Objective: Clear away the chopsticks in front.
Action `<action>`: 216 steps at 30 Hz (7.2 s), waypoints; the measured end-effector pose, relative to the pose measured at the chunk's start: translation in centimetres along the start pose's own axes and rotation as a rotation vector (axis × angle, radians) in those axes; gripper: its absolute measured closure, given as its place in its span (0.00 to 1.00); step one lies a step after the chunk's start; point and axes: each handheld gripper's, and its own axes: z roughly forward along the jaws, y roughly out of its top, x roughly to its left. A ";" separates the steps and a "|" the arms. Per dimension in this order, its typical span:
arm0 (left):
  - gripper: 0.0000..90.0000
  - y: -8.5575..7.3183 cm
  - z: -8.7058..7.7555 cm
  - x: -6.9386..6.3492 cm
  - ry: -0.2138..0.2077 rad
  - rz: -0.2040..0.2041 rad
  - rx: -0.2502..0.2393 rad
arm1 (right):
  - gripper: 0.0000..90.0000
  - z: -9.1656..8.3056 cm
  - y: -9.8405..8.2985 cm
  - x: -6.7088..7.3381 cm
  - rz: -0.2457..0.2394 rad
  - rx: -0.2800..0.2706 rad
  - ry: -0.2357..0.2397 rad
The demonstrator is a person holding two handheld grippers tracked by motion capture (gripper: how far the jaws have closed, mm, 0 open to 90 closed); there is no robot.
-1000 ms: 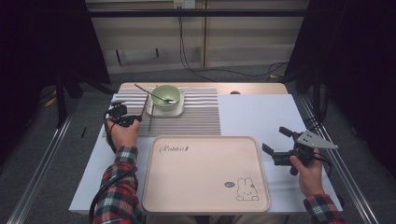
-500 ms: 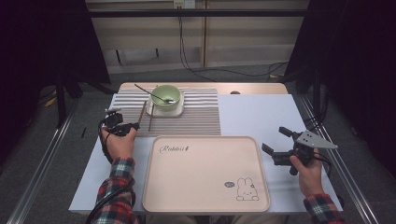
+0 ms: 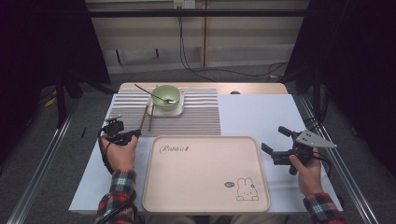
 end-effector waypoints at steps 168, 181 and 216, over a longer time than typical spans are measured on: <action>0.95 -14.6 -5.6 -6.1 -0.050 -0.056 0.003 | 0.01 0.4 0.2 0.1 -0.003 0.000 0.006; 0.93 -14.6 -5.5 -6.1 -0.037 -0.037 0.000 | 0.01 0.4 0.2 0.1 -0.005 0.001 0.008; 0.57 -7.7 -4.5 -5.4 -0.054 0.068 -0.110 | 0.01 0.3 0.3 0.0 -0.013 0.002 0.006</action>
